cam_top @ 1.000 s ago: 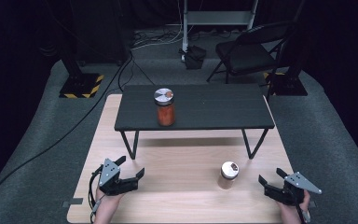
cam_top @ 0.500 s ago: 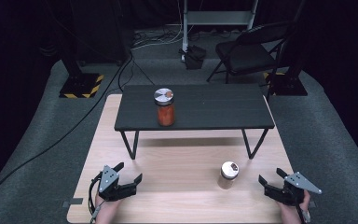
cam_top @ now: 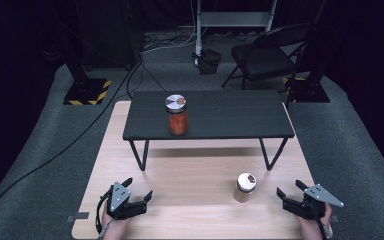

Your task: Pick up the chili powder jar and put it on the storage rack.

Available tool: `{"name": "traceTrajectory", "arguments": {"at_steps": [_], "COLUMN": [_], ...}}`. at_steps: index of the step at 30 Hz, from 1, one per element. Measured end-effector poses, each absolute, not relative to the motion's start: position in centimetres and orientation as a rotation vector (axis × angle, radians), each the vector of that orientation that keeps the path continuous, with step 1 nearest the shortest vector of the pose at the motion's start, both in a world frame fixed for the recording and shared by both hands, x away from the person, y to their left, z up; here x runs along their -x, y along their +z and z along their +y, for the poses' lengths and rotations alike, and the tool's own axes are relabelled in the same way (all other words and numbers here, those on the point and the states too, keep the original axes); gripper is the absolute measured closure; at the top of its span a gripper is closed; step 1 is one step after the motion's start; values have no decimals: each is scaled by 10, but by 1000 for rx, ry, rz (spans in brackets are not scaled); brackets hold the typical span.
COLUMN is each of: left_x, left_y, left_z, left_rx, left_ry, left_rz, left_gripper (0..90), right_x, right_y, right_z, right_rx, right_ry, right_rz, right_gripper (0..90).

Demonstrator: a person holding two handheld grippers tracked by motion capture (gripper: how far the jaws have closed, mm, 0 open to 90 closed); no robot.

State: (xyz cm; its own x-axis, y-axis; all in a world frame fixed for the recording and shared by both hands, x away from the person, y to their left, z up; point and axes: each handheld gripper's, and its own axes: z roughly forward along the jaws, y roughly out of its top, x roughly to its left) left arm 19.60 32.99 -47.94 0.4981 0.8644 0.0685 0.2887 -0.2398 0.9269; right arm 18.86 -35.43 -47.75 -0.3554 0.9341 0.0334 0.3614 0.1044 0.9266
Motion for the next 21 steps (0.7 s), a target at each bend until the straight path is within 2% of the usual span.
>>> {"name": "traceTrajectory", "arguments": {"at_steps": [21], "left_x": [-197], "left_y": [-481], "left_z": [330], "left_rx": [-1778], "left_ry": [747], "left_rz": [989], "left_gripper": [138], "right_x": [-188], "right_y": [-477], "right_z": [-354], "right_rx": [-1266], "right_ry": [1235], "right_rz": [1792], "right_gripper": [164]}}
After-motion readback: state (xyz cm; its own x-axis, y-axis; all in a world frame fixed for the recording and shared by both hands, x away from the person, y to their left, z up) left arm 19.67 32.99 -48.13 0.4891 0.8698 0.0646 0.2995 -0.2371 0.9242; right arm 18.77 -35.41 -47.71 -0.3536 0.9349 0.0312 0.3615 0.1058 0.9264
